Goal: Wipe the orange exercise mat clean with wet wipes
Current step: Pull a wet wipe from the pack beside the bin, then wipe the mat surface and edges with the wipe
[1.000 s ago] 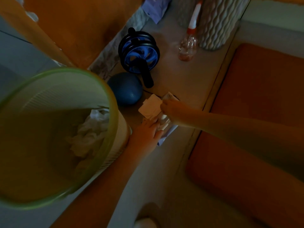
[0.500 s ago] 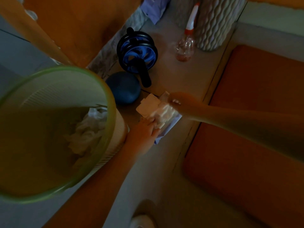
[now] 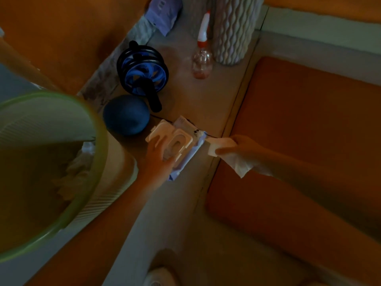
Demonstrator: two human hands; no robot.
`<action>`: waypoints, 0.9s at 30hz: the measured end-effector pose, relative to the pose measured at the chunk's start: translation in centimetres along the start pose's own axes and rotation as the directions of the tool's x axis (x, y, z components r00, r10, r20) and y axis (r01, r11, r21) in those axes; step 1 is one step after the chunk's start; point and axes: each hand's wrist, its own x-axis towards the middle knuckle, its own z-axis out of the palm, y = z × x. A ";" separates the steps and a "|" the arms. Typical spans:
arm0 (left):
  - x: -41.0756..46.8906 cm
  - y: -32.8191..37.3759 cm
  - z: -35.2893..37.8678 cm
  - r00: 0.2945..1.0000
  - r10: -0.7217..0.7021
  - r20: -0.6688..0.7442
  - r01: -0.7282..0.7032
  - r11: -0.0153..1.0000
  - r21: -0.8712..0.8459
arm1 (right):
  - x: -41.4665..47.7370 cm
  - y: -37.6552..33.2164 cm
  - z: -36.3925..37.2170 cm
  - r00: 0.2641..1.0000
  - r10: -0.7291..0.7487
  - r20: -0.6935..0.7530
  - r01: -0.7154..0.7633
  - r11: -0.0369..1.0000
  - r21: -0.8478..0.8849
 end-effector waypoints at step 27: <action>-3.7 10.0 4.0 0.708 -0.090 0.700 0.007 0.993 0.120 | -7.1 21.0 -0.2 0.934 -0.353 0.063 0.211 0.399 -0.893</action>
